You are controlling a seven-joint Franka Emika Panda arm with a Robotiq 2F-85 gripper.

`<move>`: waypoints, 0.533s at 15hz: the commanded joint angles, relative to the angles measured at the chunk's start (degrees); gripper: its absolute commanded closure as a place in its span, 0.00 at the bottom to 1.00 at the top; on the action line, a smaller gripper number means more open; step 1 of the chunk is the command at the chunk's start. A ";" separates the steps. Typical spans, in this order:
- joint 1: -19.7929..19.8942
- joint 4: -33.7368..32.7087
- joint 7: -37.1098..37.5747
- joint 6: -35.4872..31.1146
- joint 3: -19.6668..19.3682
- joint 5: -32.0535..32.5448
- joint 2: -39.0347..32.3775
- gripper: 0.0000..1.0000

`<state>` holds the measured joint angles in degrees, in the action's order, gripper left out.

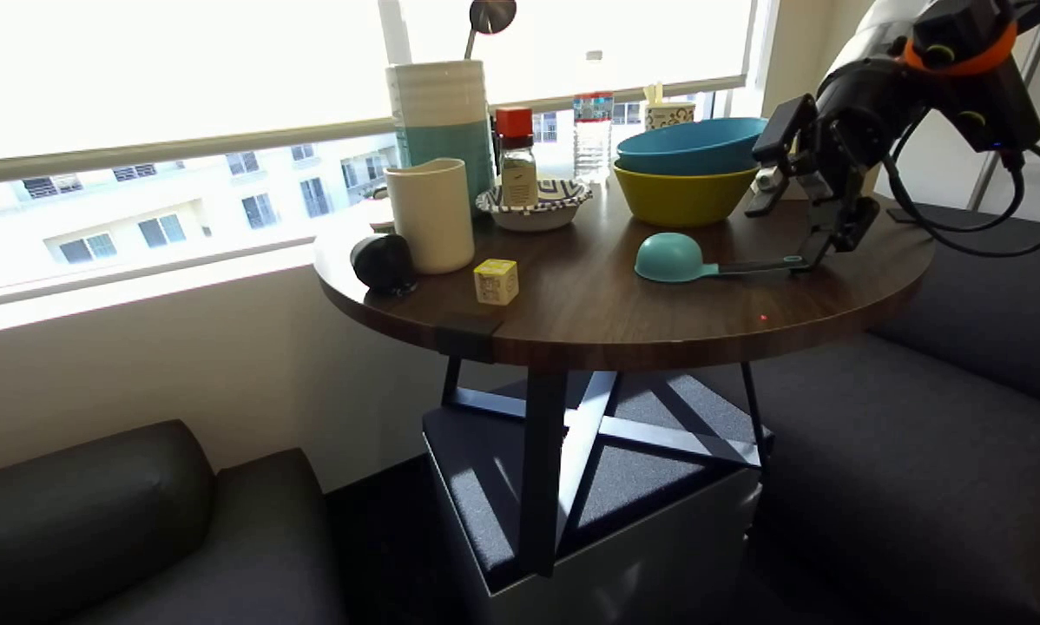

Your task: Turn the measuring cup upright.

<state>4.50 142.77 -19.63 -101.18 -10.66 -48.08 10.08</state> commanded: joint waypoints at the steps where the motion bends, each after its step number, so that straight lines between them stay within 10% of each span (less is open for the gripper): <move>1: 0.79 0.76 -0.65 -1.65 1.10 -1.76 -0.59 0.56; 8: 0.79 0.94 -0.71 -1.89 1.17 -1.68 -0.99 1.00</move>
<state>4.49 143.23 -19.63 -101.90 -10.47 -48.12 9.63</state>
